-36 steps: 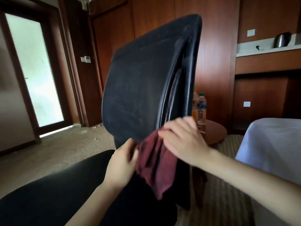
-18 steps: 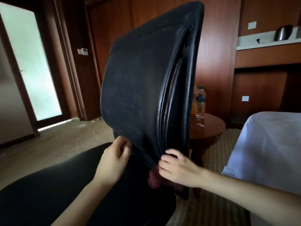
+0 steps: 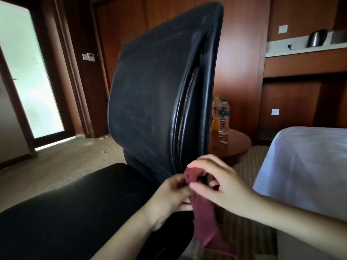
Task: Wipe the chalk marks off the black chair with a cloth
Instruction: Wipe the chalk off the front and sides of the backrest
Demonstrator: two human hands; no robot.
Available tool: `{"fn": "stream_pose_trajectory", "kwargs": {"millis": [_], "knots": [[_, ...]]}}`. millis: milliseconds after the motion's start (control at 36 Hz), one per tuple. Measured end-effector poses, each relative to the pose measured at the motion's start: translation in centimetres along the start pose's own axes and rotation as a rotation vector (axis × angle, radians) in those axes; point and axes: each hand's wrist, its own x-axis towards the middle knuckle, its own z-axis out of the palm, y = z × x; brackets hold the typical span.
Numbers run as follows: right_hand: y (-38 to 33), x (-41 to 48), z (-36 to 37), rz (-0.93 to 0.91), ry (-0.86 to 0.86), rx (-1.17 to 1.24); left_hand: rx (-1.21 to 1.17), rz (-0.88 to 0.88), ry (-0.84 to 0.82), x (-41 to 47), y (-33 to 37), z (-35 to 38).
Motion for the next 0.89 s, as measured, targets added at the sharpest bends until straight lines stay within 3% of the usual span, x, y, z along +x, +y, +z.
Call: {"fn": "stream_pose_trajectory", "kwargs": {"millis": [83, 139, 194, 250, 306, 389, 528, 694, 833, 889], "knots": [[0.3, 0.1, -0.1, -0.067, -0.125, -0.186, -0.252, 0.077, -0.004, 0.1, 1.8, -0.1], [0.5, 1.2, -0.2, -0.130, -0.029, -0.165, -0.274, 0.118, 0.043, 0.4, 2.5, -0.2], [1.2, 2.8, -1.2, -0.187, 0.153, -0.189, -0.037, 0.257, 0.172, 0.7, 2.8, -0.3], [2.2, 4.5, -2.6, -0.210, 0.339, -0.330, 0.418, 0.469, 0.397, 0.9, 2.6, -0.8], [3.3, 5.6, -3.4, -0.237, 0.400, -0.525, 0.720, 0.600, 0.556, 1.2, 1.9, -1.8], [4.9, 5.7, -2.5, -0.366, 0.367, -0.745, 0.764, 0.550, 0.652, 1.2, 1.0, -3.0], [6.5, 4.9, -0.8, -0.477, 0.353, -0.786, 0.700, 0.413, 0.702, 1.6, -0.2, -4.4], [7.8, 0.7, 2.1, -0.606, 0.198, -0.909, 0.699, 0.382, 0.680, 2.0, -1.1, -5.2], [8.9, -2.9, 6.2, -0.793, -0.198, -1.066, 0.766, 0.372, 0.655, 2.5, -1.5, -5.4], [8.9, -2.5, 7.5, -0.773, -0.245, -1.098, 0.767, 0.382, 0.648, 2.5, -1.6, -5.5]]}}
